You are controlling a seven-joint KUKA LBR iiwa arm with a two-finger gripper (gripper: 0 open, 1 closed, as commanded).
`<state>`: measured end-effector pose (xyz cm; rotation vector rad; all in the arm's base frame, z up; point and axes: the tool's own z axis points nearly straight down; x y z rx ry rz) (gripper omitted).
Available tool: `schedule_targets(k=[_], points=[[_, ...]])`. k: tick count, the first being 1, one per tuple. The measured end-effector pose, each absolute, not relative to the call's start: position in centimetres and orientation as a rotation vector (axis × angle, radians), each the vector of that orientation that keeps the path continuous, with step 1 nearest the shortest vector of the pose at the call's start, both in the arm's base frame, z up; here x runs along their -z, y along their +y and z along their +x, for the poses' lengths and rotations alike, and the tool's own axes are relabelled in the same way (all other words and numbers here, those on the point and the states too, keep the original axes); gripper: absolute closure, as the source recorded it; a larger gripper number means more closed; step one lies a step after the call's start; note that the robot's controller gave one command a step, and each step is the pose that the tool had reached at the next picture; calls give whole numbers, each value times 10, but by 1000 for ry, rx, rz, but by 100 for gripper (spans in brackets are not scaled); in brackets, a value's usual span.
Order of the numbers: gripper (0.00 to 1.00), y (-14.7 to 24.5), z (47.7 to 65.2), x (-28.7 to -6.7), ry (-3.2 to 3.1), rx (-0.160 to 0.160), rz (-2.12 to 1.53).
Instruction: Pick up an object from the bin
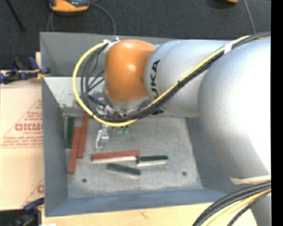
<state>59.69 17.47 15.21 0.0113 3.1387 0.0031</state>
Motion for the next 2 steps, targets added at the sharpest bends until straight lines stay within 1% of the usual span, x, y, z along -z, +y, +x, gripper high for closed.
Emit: schedule_targets(k=[1, 2], points=[[0, 175, 597, -152, 3139, -3, 12], [100, 149, 553, -88, 3134, -1, -192]])
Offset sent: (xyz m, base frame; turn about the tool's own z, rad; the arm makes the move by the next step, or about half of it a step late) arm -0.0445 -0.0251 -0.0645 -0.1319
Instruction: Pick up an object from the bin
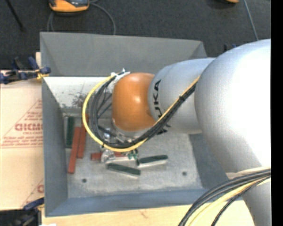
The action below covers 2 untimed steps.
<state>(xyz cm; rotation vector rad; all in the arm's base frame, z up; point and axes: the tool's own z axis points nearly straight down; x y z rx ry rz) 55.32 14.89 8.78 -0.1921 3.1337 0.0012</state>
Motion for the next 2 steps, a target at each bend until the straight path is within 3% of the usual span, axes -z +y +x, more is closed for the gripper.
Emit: schedule_targets(k=[1, 2], points=[[100, 149, 553, -88, 3134, -2, -191], [100, 152, 560, -268, 3124, -1, -211]])
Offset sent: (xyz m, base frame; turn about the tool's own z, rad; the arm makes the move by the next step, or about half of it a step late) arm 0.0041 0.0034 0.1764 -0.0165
